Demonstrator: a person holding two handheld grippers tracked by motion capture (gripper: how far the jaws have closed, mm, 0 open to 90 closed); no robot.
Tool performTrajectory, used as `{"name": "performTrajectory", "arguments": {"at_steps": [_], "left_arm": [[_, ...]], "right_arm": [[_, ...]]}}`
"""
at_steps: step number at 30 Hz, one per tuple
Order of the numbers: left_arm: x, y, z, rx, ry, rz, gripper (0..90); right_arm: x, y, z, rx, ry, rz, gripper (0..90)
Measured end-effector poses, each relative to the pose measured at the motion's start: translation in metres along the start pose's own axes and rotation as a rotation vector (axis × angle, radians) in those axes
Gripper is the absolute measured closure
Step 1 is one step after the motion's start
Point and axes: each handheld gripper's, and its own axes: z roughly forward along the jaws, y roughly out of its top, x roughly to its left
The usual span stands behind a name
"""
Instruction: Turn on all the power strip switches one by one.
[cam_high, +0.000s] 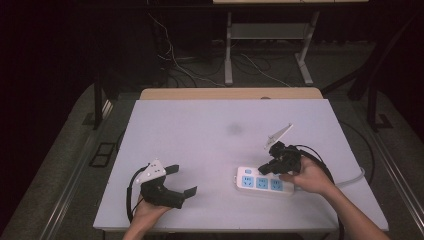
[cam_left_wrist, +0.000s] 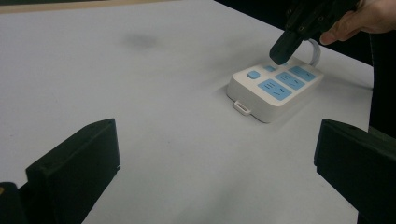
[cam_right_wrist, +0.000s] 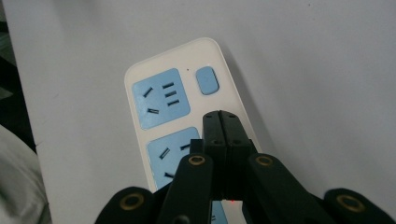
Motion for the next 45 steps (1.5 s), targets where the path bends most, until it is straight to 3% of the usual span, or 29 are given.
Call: {"name": "performTrajectory", "arguments": {"at_steps": [8, 26, 45], "left_arm": [[0.0, 0.0, 0.0, -0.001, 0.0, 0.001, 0.0], [0.0, 0.0, -0.001, -0.001, 0.0, 0.002, 0.0], [0.0, 0.0, -0.002, -0.005, -0.002, 0.001, 0.0]], "right_arm": [[-0.002, 0.002, -0.013, -0.038, 0.007, 0.021, 90.0], [0.003, 0.024, -0.026, -0.058, 0.001, -0.019, 90.0], [0.008, 0.039, -0.007, -0.02, 0.019, -0.043, 90.0]]}}
